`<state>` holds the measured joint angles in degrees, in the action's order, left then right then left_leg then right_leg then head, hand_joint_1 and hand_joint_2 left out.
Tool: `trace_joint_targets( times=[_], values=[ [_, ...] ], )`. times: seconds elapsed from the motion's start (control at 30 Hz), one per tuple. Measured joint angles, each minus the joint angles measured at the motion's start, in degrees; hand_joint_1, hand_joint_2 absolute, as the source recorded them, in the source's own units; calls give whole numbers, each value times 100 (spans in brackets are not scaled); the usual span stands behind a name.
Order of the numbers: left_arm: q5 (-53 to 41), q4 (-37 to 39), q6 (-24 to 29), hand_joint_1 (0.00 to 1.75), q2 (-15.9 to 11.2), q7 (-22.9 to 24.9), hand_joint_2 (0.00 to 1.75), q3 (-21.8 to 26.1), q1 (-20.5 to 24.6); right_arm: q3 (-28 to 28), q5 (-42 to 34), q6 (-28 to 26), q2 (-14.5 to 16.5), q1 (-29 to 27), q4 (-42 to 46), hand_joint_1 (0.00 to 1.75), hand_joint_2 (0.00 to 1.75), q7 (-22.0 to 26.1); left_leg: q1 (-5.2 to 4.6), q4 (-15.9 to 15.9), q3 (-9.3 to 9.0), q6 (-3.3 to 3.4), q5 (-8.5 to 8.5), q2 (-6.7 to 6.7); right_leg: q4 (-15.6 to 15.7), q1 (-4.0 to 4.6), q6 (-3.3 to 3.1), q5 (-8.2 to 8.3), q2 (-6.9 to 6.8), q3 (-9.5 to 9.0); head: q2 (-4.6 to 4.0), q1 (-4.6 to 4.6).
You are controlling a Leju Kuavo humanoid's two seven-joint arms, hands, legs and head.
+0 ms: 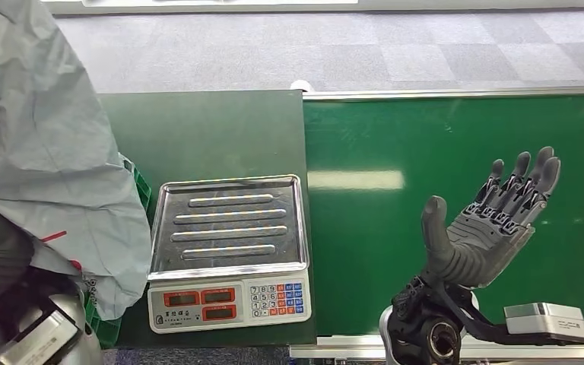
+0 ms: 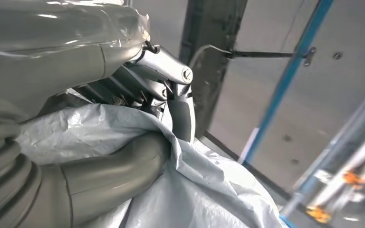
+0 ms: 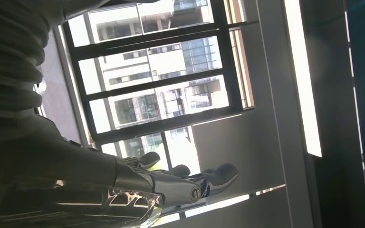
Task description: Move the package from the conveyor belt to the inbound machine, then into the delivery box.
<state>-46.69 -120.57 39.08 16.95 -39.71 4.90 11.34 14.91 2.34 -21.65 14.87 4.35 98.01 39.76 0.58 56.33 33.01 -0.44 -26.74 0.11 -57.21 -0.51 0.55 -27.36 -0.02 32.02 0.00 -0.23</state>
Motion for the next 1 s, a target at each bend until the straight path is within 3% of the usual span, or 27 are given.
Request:
trace_joint_targets(
  times=[0.13, 0.2, 0.27, 0.33, 0.47, 0.5, 0.6, 0.63, 0.77, 1.0],
  values=[
    [26, 361, -2, 132, -158, 0, 175, 853, 137, -20, -35, -7, -28, -42, -8, 0, 175, 15, 0, 0, -3, 0, 0, 0, 0, 0, 0, 0, 0, -1, 0, 1],
    [63, 784, -2, 110, -286, 17, 175, 1307, 217, -36, -43, -17, -35, -66, -9, 0, 175, 19, 0, 0, -5, -1, 1, 0, 0, 0, 0, 0, 1, 0, 0, 0],
    [195, 1291, -4, 123, -448, 91, 175, 1635, 269, -56, -46, -34, -40, -96, -9, 0, 175, 21, 1, 0, -6, -1, 1, 1, -1, 1, 0, 0, 1, 0, 0, 0],
    [424, 1760, -55, 159, -636, 321, 175, 1786, 288, -78, -61, -33, -43, -123, -9, 0, 175, 21, 1, 0, -6, -1, 1, 2, -2, 1, -1, 0, 2, 0, 0, 1],
    [1456, 2537, -676, 157, -1110, 1144, 175, 1684, 258, -127, -173, 188, -67, -179, -22, 0, 175, 21, 1, 0, -4, -1, 1, 2, -2, 1, -1, 0, 2, 1, 0, 1],
    [1609, 2698, -783, 143, -1221, 1263, 175, 1650, 257, -142, -183, 249, -75, -189, -32, 0, 175, 21, 1, 0, -3, -1, 1, 2, -2, 1, -1, -1, 2, 1, 0, 2],
    [1849, 3125, -980, 27, -1475, 1462, 175, 1600, 259, -196, -179, 404, -89, -203, -74, 0, 175, 21, 0, 0, -3, -1, 1, 3, -2, 0, -1, -1, 2, 0, 0, 2],
    [1908, 3234, -1025, 0, -1539, 1501, 175, 1597, 260, -215, -171, 447, -91, -203, -89, 0, 175, 17, 0, 0, -3, -1, 1, 3, -2, 0, -1, 0, 2, 0, 0, 1],
    [2022, 3480, -1167, 0, -1704, 1553, 175, 1606, 257, -265, -114, 569, -96, -199, -168, 0, 175, -16, 1, 0, -3, -1, 1, 1, -2, 0, -1, 0, 1, -1, 0, 1],
    [2175, 3583, -1117, 0, -1738, 1455, 175, 1622, 208, -280, 56, 752, -97, -173, -357, 0, 175, -127, 1, -1, -2, -1, 1, -1, -2, 1, -1, -1, 1, -2, 0, 1]
  ],
)
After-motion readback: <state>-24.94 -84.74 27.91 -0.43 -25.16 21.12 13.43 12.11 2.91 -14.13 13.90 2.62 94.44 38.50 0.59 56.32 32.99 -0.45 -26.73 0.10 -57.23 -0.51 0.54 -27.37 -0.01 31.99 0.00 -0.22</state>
